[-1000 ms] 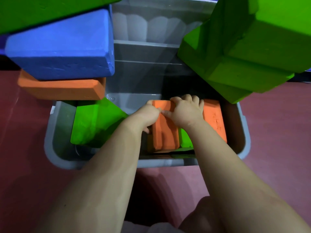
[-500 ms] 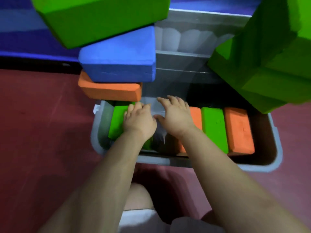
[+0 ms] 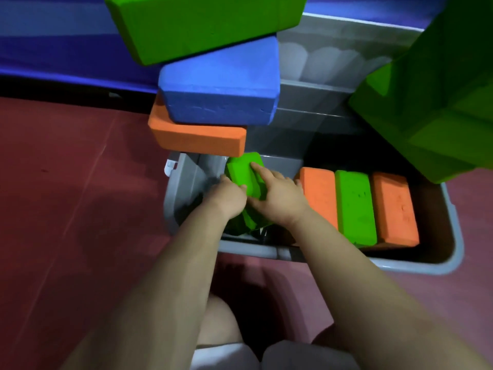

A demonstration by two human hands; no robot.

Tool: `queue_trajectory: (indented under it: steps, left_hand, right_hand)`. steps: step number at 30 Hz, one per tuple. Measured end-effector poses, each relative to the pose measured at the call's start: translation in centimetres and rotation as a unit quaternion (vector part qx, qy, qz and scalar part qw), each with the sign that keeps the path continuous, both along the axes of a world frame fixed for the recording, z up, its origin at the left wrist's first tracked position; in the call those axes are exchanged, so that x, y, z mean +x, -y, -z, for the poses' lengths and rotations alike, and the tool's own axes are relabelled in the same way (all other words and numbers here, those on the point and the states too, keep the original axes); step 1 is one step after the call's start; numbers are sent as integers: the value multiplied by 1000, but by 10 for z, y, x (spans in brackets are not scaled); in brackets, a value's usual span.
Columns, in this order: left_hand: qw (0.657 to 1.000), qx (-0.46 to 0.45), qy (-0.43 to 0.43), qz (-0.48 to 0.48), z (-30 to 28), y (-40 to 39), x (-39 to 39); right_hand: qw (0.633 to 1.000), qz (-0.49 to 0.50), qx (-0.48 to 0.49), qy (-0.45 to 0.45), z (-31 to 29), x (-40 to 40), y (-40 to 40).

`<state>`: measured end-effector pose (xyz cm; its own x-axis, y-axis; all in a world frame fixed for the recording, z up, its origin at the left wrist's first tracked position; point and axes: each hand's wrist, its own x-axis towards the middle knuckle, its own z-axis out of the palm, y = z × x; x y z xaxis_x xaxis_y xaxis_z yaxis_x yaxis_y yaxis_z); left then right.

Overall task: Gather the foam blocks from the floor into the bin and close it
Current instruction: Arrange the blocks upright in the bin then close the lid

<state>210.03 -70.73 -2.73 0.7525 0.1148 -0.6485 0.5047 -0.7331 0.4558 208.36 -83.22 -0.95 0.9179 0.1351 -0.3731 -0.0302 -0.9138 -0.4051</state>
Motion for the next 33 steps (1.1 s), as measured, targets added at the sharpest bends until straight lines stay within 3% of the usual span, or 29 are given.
queue_trajectory:
  steps: [4, 17, 21, 26, 29, 33]
  left_hand:
    - [984, -152, -69, -58, 5, 23, 1]
    - [985, -120, -118, 27, -1, 49, 4]
    - [992, -93, -58, 55, -2, 51, -2]
    - [988, 32, 48, 147, -23, 45, -3]
    - [976, 63, 96, 187, -59, 49, 1]
    - [948, 62, 246, 190, -134, 56, 9]
  right_hand:
    - [993, 2, -108, 45, -9, 1, 22]
    - [979, 70, -182, 64, -11, -6, 46]
    - [979, 54, -190, 57, -10, -6, 45]
    - [981, 70, -163, 79, -25, -5, 50]
    - [980, 105, -128, 114, -47, -2, 51]
    - [965, 129, -86, 211, -99, 16, 51]
